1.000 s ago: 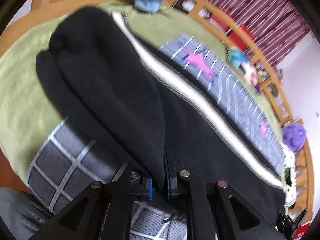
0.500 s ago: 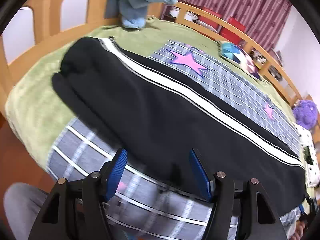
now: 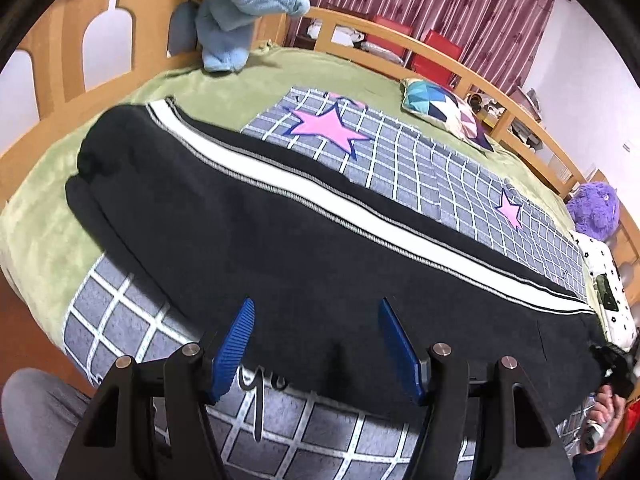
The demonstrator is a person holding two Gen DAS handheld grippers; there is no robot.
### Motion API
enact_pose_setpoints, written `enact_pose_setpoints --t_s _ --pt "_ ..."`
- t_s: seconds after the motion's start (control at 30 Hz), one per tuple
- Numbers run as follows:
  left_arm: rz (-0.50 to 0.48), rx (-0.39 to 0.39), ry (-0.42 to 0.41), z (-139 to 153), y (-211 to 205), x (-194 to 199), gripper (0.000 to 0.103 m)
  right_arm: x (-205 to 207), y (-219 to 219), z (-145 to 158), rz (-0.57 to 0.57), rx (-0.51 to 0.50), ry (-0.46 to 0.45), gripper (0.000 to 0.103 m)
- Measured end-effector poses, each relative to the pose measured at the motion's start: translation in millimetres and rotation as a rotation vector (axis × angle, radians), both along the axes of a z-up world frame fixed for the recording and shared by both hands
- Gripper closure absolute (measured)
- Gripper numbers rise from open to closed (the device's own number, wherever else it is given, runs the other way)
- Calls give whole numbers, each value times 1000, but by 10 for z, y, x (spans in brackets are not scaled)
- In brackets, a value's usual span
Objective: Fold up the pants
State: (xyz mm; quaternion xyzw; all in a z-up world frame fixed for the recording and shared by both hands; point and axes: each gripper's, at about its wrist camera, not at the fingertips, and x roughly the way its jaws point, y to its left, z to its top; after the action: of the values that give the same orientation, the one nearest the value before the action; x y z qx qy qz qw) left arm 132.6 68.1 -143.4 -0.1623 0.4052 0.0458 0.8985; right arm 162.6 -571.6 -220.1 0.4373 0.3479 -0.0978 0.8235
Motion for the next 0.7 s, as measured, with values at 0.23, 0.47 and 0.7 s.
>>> enact_pose_setpoints --t_s 0.23,0.47,0.7 --pt "12 -3 -16 -15 176 -79 40 -141 -57 421 -4 -315 -93 74" --pt "50 -7 -2 -92 571 -108 41 -214 -87 34 21 -256 136 49" --pt "128 92 -14 39 1290 -19 41 -552 187 444 -34 -369 148 50"
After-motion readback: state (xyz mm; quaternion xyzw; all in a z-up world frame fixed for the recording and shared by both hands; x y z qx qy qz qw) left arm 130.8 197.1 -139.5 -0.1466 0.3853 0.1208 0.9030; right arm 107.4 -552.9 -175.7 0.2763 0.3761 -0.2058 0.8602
